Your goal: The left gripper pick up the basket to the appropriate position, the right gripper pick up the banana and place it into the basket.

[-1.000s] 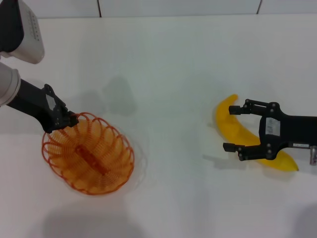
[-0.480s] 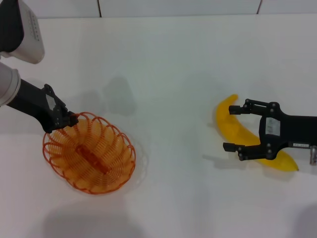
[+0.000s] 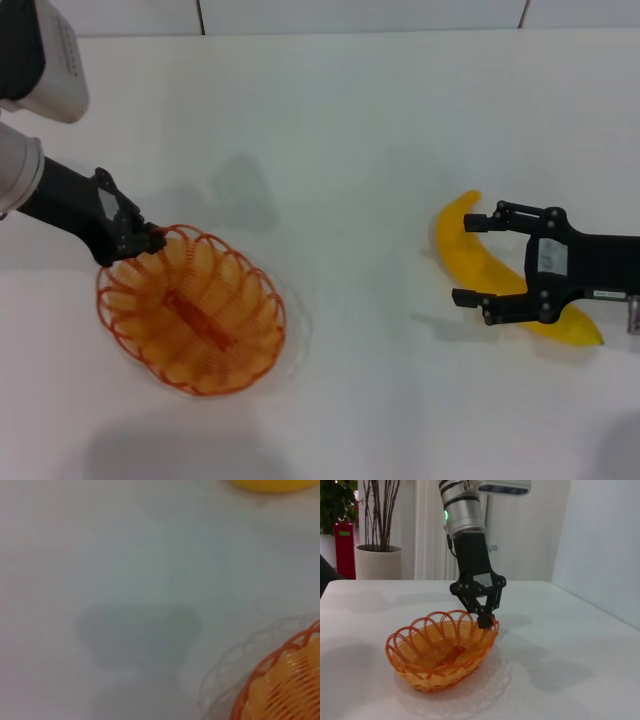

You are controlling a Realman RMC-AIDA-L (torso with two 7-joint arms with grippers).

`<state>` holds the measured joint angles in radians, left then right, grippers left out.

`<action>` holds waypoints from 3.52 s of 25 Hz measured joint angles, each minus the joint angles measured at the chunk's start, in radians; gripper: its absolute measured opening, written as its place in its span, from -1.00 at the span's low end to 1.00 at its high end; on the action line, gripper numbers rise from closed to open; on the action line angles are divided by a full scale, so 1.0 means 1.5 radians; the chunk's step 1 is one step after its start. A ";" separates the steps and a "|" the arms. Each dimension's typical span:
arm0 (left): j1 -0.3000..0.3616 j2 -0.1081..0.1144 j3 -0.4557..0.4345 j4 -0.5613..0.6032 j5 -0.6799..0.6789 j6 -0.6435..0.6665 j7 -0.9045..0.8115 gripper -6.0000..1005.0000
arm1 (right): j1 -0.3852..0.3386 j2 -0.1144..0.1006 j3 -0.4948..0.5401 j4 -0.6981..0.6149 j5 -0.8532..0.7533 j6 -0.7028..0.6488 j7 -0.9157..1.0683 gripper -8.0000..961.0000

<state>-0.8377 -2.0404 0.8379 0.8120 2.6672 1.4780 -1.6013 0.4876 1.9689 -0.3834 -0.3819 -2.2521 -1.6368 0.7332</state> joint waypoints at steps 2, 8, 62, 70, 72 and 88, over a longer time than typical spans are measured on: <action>0.004 0.002 -0.010 0.008 -0.022 0.018 -0.010 -0.88 | -0.003 -0.001 0.001 0.000 0.001 0.000 0.000 0.79; 0.044 -0.001 -0.036 0.072 -0.099 0.041 -0.095 -0.89 | -0.005 -0.002 0.005 0.000 0.004 0.000 0.000 0.79; -0.060 -0.003 -0.001 -0.182 -0.126 -0.182 -0.396 -0.78 | 0.007 0.002 0.006 0.000 0.006 0.000 0.000 0.76; 0.052 -0.003 -0.001 -0.026 -0.250 -0.084 -0.307 -0.19 | -0.006 -0.003 0.006 0.000 0.028 0.000 0.000 0.75; 0.114 -0.003 -0.001 0.015 -0.302 -0.065 -0.259 0.03 | -0.006 -0.003 0.006 0.000 0.029 -0.002 0.000 0.75; 0.318 -0.002 -0.007 -0.194 -0.521 -0.026 0.428 0.77 | -0.029 -0.005 0.007 0.000 0.049 -0.010 -0.002 0.74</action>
<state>-0.3612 -2.0438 0.8275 0.5205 1.8860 1.4391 -0.9589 0.4437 1.9609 -0.3727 -0.3823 -2.1785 -1.6522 0.7296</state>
